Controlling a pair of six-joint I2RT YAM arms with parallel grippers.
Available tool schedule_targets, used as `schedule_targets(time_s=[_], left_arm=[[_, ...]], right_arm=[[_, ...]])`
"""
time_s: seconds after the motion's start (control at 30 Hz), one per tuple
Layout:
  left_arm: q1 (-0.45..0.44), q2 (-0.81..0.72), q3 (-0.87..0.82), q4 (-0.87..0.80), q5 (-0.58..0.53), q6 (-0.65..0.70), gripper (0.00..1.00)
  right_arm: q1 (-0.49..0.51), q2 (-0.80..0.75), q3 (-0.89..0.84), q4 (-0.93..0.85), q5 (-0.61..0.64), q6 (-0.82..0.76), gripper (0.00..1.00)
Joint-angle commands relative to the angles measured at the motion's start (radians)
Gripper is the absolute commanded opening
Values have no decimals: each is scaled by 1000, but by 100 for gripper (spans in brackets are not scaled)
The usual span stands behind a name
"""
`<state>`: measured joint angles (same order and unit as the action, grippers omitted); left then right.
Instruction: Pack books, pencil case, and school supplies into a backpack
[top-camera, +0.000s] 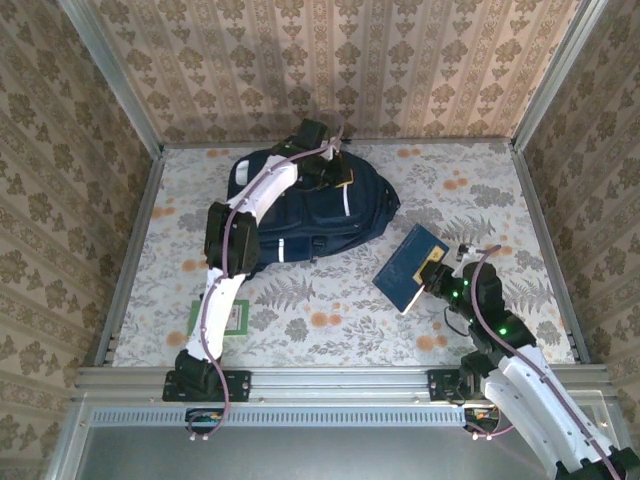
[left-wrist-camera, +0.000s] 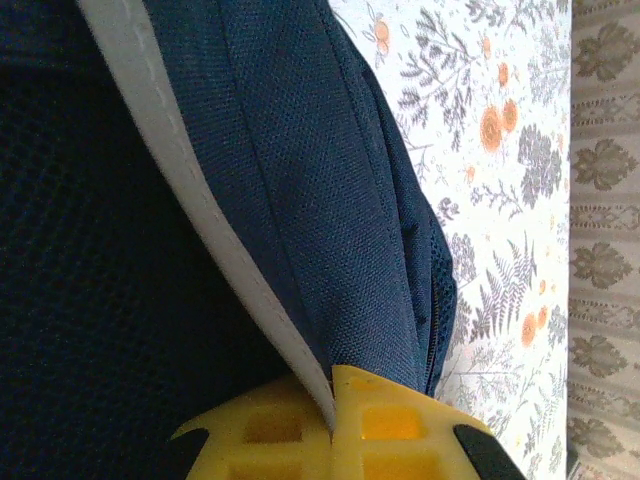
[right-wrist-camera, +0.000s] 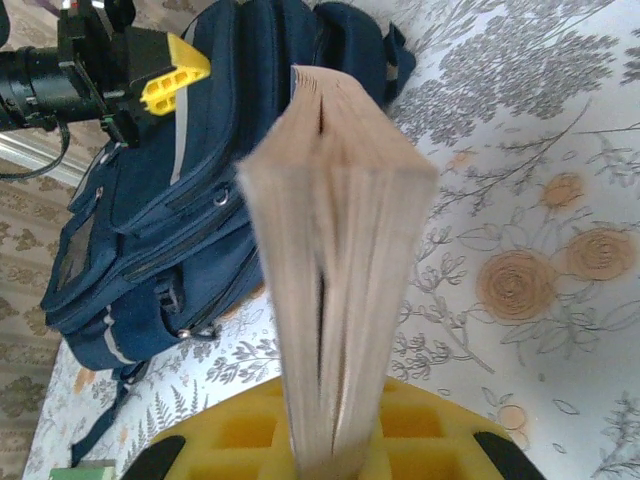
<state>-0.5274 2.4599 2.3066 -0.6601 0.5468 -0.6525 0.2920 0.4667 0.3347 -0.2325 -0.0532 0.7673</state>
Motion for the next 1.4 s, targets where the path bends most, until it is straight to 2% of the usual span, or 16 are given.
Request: schedule_targets(time_s=[0.0, 0.13, 0.3, 0.5, 0.6, 0.73, 0.93, 1.13, 1.37], left_arm=[[-37, -84, -8, -61, 66, 76, 0], [-42, -224, -103, -50, 88, 116, 0], [-40, -369, -153, -81, 167, 153, 0], [-34, -514, -225, -123, 199, 193, 0], [-23, -584, -277, -120, 227, 204, 0], [7, -654, -346, -75, 302, 189, 0], [47, -711, -451, 52, 398, 109, 0], [44, -695, -429, 81, 424, 82, 0], [42, -693, -417, 91, 434, 70, 0]], right_arm=[[-4, -68, 69, -93, 98, -56, 0], [-5, -124, 95, -126, 156, -81, 0], [-6, -134, 138, -119, 196, -100, 0], [-6, -199, 158, -104, 377, -40, 0], [-6, -168, 144, -44, 346, -24, 0], [-6, -120, 105, 68, 246, 34, 0], [-6, -74, 25, 332, 175, 220, 0], [-6, 113, -25, 625, 96, 461, 0], [-5, 285, -33, 816, 83, 558, 0]])
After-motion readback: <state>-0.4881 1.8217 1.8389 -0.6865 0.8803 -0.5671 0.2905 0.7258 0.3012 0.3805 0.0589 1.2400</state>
